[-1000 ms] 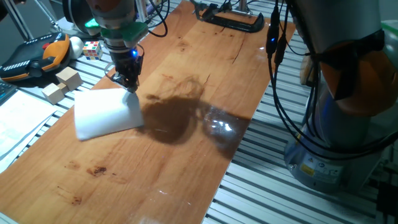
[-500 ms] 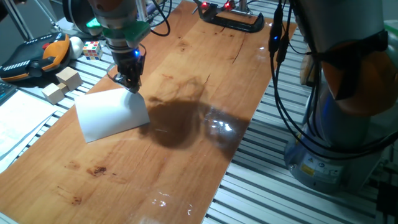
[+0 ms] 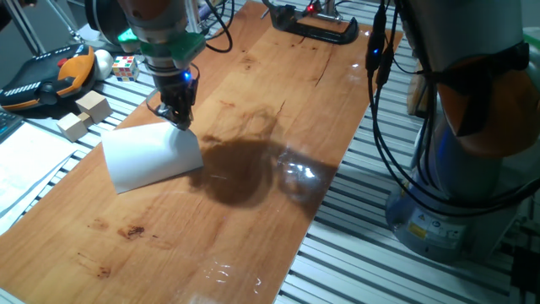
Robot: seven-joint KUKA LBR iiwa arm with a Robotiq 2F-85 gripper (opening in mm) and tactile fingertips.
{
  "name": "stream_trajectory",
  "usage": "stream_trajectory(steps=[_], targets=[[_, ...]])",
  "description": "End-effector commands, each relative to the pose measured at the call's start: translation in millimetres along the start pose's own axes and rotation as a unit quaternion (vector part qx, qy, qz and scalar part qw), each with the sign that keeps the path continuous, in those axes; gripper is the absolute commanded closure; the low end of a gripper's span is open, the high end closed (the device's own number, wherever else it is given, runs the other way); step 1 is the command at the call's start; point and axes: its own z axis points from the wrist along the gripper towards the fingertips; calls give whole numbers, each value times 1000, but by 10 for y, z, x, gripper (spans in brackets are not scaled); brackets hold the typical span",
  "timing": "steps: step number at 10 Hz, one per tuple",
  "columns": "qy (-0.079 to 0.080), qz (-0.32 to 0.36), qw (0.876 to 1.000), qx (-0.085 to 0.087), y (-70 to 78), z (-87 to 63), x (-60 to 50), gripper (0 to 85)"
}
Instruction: Unfold a piece of paper
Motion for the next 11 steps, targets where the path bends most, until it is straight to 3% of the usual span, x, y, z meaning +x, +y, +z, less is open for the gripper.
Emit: stream_trajectory(steps=[1,11], targets=[[0,-1,1000,0,15,3,18,830],[1,12,1000,-6,282,195,267,830]])
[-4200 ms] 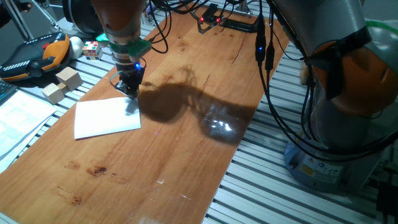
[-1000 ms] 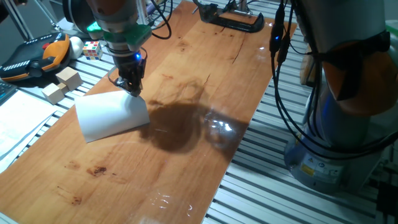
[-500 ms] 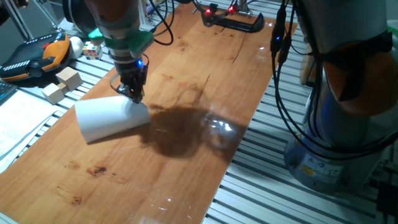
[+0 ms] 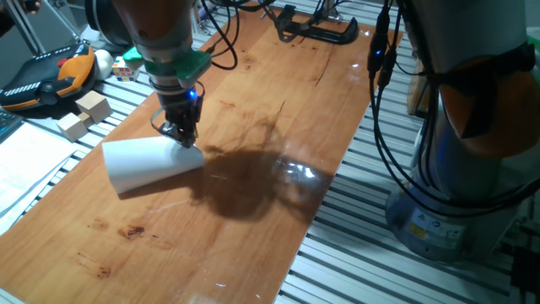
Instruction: Unfold a piece of paper
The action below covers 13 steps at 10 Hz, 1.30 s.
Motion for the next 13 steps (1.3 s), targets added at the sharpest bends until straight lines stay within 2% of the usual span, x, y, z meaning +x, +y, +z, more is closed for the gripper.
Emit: stream_trajectory(steps=[1,4,6,10,13], targets=[[-2,2,1000,0,18,21,17,830],[-1,3,1000,2,36,44,39,830],[0,1,1000,2,39,51,41,797],[-17,20,1000,6,94,116,107,567],[-13,29,999,4,108,127,130,427]])
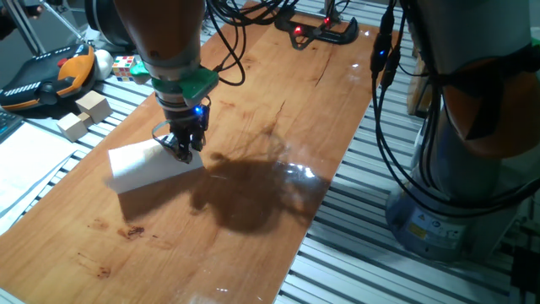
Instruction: Unfold a piece of paper
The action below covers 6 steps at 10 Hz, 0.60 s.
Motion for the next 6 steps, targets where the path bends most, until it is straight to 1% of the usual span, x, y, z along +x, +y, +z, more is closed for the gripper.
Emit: stream_trajectory(steps=[1,2,4,6], targets=[[-3,3,1000,3,-3,-5,-2,387],[-6,7,1000,6,-6,-9,-4,340],[-7,9,1000,6,3,-3,11,327],[-11,7,1000,11,11,5,37,303]])
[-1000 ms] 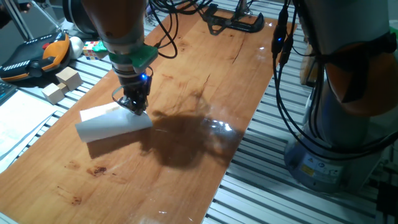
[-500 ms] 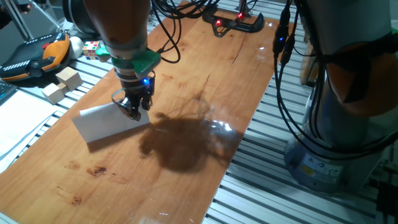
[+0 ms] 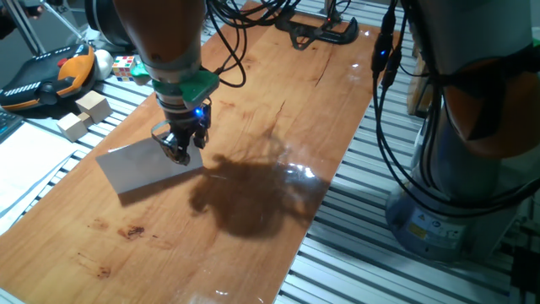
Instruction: Unfold a piece of paper
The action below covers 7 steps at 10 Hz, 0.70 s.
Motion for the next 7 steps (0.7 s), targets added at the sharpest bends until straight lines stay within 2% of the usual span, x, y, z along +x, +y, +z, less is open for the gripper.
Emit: stream_trajectory(steps=[1,3,5,7], targets=[[2,0,1000,-2,5,8,13,297],[5,-4,1000,-2,4,-4,49,273],[2,-12,1000,17,-19,-53,89,253],[2,-15,1000,21,-43,-99,129,240]])
